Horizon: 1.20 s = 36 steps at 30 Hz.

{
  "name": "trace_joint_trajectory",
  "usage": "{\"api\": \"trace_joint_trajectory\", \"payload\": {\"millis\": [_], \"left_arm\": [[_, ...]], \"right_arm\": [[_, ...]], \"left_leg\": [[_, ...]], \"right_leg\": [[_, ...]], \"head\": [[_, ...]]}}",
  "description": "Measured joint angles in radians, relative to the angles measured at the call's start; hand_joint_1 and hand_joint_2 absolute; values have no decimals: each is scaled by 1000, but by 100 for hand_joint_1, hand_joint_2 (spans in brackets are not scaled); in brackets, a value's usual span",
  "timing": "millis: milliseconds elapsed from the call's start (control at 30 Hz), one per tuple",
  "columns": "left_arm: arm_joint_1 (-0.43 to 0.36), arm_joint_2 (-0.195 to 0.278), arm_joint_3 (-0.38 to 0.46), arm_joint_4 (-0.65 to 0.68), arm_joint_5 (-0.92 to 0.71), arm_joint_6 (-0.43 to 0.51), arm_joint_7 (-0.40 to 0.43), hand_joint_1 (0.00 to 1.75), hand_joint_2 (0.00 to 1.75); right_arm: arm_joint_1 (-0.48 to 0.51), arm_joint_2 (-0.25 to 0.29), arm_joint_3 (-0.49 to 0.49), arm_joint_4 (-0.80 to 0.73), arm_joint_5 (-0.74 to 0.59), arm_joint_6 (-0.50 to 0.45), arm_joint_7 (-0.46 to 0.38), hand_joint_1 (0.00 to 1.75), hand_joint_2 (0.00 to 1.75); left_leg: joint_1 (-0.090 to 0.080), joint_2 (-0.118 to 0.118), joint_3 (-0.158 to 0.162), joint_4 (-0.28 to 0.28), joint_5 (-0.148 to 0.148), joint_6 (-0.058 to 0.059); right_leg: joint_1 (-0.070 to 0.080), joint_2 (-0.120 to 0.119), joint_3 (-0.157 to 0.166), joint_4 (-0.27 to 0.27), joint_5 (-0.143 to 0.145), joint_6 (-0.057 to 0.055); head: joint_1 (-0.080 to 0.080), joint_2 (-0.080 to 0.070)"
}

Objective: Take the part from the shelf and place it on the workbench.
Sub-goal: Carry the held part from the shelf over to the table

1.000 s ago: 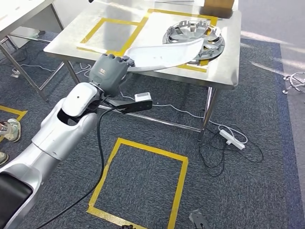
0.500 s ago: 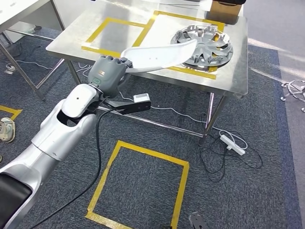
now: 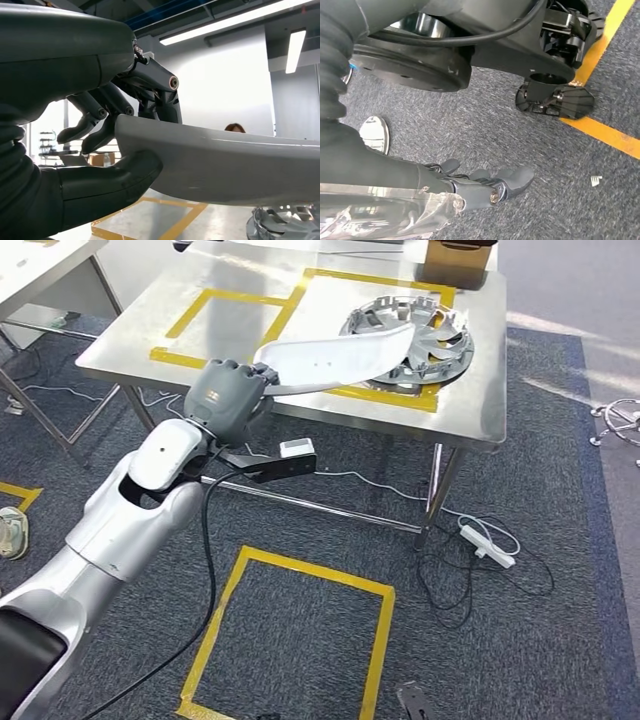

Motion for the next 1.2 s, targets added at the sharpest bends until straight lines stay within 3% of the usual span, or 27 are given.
{"api": "trace_joint_trajectory", "payload": {"millis": [67, 100, 133, 200, 300, 367, 433, 467, 500, 533, 600, 633, 667, 767, 833, 867, 933, 967, 1000, 1033, 1100, 1133, 1200], "left_arm": [[1, 1, 1, 0, 0, 0, 0, 175, 175], [0, 2, 1, 0, 0, 0, 0, 175, 175], [-2, 3, 1, 0, 0, 0, 0, 175, 175], [-3, 4, 1, 0, -1, 0, 0, 175, 175], [-3, 6, 2, 0, -1, 0, 1, 175, 175], [-4, 6, 2, -1, -2, 1, 1, 175, 175], [-1, 7, 2, 0, -3, 1, 1, 175, 175], [1, 8, 2, 0, -3, 1, 1, 175, 175], [3, 8, 2, 0, -3, 1, 1, 175, 175], [4, 8, 2, -1, -3, 0, 1, 175, 175], [4, 7, 2, -1, -3, 0, 1, 175, 175], [3, 7, 2, -1, -3, 0, 1, 175, 175], [3, 7, 2, -1, -3, 0, 1, 175, 175], [2, 7, 3, -2, -3, 0, 1, 175, 175], [0, 6, 5, -4, -4, 0, 1, 175, 175], [-1, 6, 6, -5, -4, 1, 1, 175, 175], [-1, 6, 6, -5, -4, 0, 1, 175, 175], [1, 6, 6, -5, -5, 0, 1, 175, 175], [3, 7, 6, -5, -5, -1, 1, 175, 175], [3, 7, 6, -5, -5, -1, 1, 175, 175], [3, 9, 7, -5, -5, -1, 1, 175, 175], [2, 9, 7, -5, -5, -1, 1, 175, 175], [1, 8, 7, -5, -5, -1, 1, 175, 175]], "right_arm": [[0, 0, 0, 0, 0, 0, 0, 0, 175], [0, 0, 0, 0, 0, 0, 0, 0, 175], [-1, 0, 0, 0, 0, 0, 0, 0, 175], [-2, 0, 0, 0, 0, 0, 0, 0, 175], [-1, 0, 0, 0, 0, 0, 0, 0, 175], [-2, 0, 0, 0, 1, 0, -1, 0, 175], [-2, 0, 0, 0, 2, 0, 0, 0, 175], [-1, 0, 0, 0, 2, 0, 0, 0, 175], [1, 0, 0, 0, 2, 0, 0, 0, 175], [1, 0, 0, 0, 2, 0, 0, 0, 175], [1, 0, 0, 0, 2, 0, 0, 0, 175], [0, 0, 0, 0, 2, 0, 0, 0, 175], [0, 0, 0, 0, 2, 0, 0, 0, 175], [-1, 0, 0, 0, 2, -1, 0, 0, 175], [-1, 0, 0, 0, 2, -1, -1, 0, 175], [-2, 0, 0, 0, 3, -1, -1, 0, 175], [-4, 0, 0, 0, 3, -1, -1, 0, 175], [-5, 0, 0, 0, 3, -1, -1, 0, 175], [-4, 0, 0, 0, 3, -1, -1, 0, 175], [-4, 0, 0, 0, 3, -1, -1, 0, 175], [-3, 0, 0, 0, 2, 0, -1, 0, 175], [-3, 0, 0, 0, 3, 0, -1, 0, 175], [-5, -1, 0, 0, 2, -1, -1, 0, 175]], "left_leg": [[2, 0, 35, -112, 94, 0], [3, 0, 62, -180, 129, 0], [3, -1, 83, -231, 146, 5], [2, -3, 101, -268, 135, 20], [2, -4, 109, -271, 122, 45], [2, -4, 119, -271, 114, 57], [-2, -4, 128, -271, 104, 62], [-3, -5, 135, -271, 99, 63], [-4, -6, 142, -271, 92, 63], [-5, -6, 153, -271, 85, 62], [-7, -7, 176, -271, 69, 57], [-8, -8, 183, -271, 62, 53], [-9, -8, 187, -271, 57, 49], [-8, -8, 189, -274, 50, 34], [-8, -7, 175, -238, 28, 23], [-7, -7, 148, -188, 6, 18], [-5, -7, 66, -52, -39, 11], [-4, -7, 30, -3, -44, 9], [-2, -6, 11, 11, -27, 6], [1, -6, 12, -16, 9, 5], [6, -3, 55, -141, 102, -1], [8, -3, 80, -203, 126, -1], [8, -2, 103, -259, 128, 12]], "right_leg": [[-3, 4, 18, 0, -14, 7], [-2, 6, 25, 3, -22, 13], [0, 8, 29, 4, -29, 19], [4, 8, 32, 4, -39, 29], [2, 3, 30, 18, -57, 42], [3, -2, -19, 115, -100, 45], [4, -3, -102, 255, -143, 45], [5, -3, -134, 295, -144, 44], [6, -3, -148, 296, -122, 42], [7, -3, -140, 253, -79, 39], [9, -3, -90, 116, 15, 31], [11, -4, -64, 57, 37, 28], [13, -4, -48, 26, 42, 25], [14, -2, -34, 7, 29, 17], [9, -2, -22, -1, 24, 7], [6, -3, -14, -4, 20, 3], [4, -4, -5, -5, 10, -3], [4, -3, 0, -5, 6, -3], [3, -2, 6, -5, 1, -3], [1, 0, 13, -5, -5, 0], [0, 4, 27, -3, -18, 10], [1, 5, 30, 0, -26, 17], [7, 5, 31, 2, -36, 27]], "head": [[0, 0], [-1, 0], [-2, 0], [-2, 0], [3, 0], [7, 0], [9, 0], [9, 0], [9, 0], [9, 0], [9, 0], [9, 0], [8, 0], [7, 0], [3, 0], [0, 0], [-3, 0], [-3, 0], [-3, 0], [-3, 0], [-4, 0], [-7, 0], [-8, 0]]}}
